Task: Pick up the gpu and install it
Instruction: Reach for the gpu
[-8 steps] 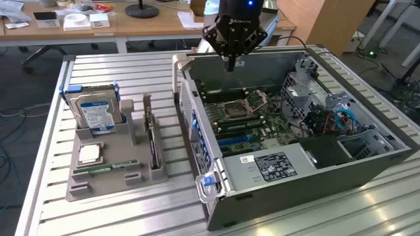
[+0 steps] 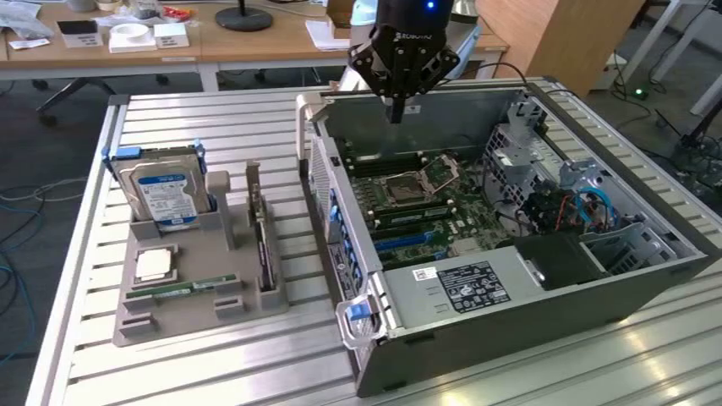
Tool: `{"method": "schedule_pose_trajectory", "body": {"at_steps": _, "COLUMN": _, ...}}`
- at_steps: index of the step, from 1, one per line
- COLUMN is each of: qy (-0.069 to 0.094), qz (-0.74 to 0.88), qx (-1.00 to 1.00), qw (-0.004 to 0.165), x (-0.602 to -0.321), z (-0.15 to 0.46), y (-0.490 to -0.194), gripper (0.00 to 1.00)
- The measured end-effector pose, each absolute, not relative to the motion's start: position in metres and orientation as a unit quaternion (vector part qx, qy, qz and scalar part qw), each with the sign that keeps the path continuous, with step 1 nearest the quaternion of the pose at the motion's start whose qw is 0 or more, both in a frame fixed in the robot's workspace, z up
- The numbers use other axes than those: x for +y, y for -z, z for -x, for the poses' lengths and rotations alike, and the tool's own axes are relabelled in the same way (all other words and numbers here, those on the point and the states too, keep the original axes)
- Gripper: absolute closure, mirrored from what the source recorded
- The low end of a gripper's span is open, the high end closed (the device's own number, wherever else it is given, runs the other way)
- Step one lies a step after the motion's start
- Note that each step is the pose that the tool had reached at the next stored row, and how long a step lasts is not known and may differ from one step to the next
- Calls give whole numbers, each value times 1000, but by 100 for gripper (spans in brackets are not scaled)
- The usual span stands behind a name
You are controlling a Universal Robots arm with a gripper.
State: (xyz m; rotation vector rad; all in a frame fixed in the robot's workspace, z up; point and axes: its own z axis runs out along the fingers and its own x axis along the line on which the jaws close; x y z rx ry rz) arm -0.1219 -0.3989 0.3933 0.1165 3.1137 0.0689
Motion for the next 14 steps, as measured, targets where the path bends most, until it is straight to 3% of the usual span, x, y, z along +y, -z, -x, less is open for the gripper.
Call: {"method": "schedule_pose_trajectory", "body": {"at_steps": 14, "qy": -22, "qz": -37, "qx": 999, "qw": 12, "x": -399, "z": 136, "y": -393, "gripper": 89}}
